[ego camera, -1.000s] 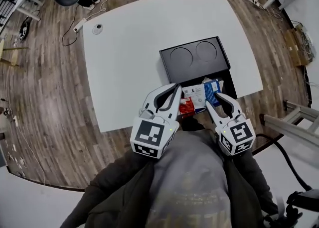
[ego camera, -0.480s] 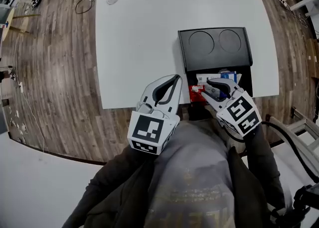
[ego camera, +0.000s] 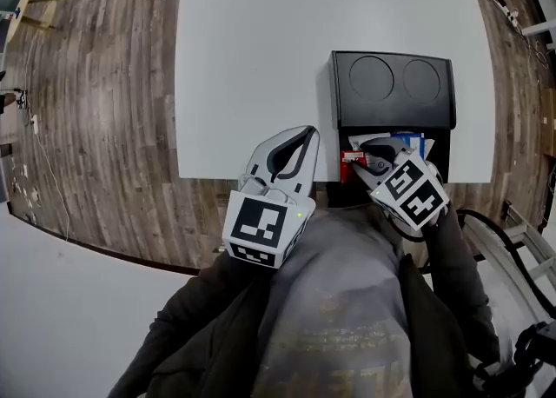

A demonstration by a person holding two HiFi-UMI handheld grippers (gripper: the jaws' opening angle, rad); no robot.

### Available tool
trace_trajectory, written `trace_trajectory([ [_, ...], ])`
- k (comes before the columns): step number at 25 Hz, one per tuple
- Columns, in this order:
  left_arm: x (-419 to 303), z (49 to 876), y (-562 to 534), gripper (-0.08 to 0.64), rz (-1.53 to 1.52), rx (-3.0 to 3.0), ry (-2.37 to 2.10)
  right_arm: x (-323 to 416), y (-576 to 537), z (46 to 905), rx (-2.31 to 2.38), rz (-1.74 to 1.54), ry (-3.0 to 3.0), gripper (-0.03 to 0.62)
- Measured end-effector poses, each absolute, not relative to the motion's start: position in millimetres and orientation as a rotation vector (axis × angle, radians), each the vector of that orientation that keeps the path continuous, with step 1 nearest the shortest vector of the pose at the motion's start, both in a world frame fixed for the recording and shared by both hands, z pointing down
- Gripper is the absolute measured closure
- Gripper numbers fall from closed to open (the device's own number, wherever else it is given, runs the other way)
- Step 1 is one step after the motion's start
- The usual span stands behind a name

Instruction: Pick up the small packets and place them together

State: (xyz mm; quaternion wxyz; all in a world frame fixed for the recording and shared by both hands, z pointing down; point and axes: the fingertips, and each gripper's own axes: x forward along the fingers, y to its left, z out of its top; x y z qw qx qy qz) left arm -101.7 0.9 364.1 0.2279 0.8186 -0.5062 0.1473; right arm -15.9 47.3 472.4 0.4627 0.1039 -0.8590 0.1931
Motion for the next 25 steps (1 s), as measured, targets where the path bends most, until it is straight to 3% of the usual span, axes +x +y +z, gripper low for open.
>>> trace_trajectory([
  [7,-107.5,365.0,-7.4,0.558,0.399,2.248,-1.396,-18.8,48.3,468.0,0.189,0.435,-2.123,0.557],
  [25,-100.7,339.9,-28.1,0.558,0.366,2.351,-1.376,-6.9,-19.4,347.6,0.548,0.411,-2.396,0.584],
])
